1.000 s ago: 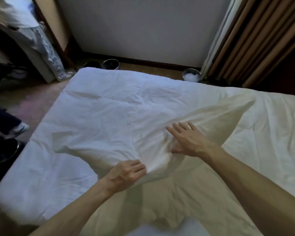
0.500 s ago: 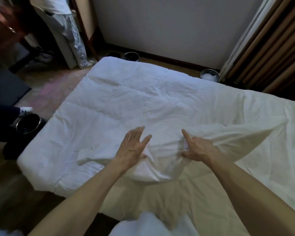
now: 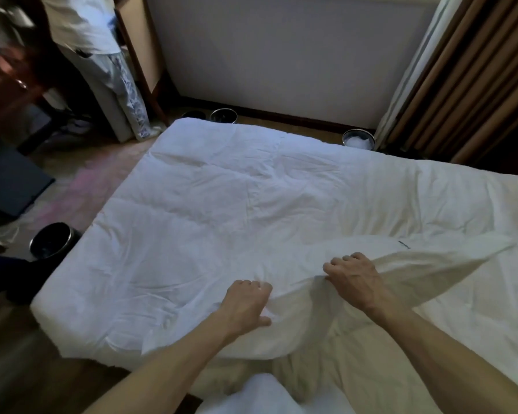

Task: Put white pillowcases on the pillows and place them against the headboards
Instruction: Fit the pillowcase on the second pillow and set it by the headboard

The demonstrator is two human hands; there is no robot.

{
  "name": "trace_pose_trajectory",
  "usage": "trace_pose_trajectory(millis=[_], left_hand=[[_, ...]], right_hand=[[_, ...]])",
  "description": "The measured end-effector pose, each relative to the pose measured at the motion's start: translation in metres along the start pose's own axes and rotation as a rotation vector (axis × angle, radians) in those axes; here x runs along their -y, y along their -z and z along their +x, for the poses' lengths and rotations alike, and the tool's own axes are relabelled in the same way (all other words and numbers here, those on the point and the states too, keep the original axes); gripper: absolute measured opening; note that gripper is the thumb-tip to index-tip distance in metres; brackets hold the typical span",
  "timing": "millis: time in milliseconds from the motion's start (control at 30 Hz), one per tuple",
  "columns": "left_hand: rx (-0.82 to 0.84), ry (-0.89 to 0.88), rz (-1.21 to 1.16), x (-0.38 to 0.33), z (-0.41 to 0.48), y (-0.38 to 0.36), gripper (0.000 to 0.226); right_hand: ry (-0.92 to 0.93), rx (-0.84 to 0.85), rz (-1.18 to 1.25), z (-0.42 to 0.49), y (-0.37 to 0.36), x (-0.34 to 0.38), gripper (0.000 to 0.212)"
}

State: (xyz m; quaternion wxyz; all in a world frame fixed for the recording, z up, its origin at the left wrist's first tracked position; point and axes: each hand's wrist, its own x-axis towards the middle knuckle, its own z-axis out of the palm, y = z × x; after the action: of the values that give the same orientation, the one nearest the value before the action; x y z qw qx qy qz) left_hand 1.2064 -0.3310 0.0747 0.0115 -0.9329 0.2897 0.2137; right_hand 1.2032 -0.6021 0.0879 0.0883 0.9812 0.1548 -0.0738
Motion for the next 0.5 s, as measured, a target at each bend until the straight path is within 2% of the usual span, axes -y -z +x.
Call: trace_pose_trajectory(millis=[67,200,333,500], left_hand=[[-0.115,-0.003,0.120,0.004,0.002,0.015,0.028],[-0.381,-0.020,0.133,0.022,0.009,0.058,0.035],[-0.589,-0.105,0.130,0.027,0.004,0.103,0.031],[-0.707,-0.188,0.056,0.013,0.000,0.131,0.026]], right_hand=[[-0.054,-0.048,0.042,-0.001,0.014,-0.004,0.028],[-0.172,-0.233,0.093,-0.006,0.045,-0.017,0.023],[-0.228,-0.312,0.046,-0.017,0.076,-0.032,0.032],[-0.228,-0.417,0.013,-0.038,0.101,-0.052,0.039]])
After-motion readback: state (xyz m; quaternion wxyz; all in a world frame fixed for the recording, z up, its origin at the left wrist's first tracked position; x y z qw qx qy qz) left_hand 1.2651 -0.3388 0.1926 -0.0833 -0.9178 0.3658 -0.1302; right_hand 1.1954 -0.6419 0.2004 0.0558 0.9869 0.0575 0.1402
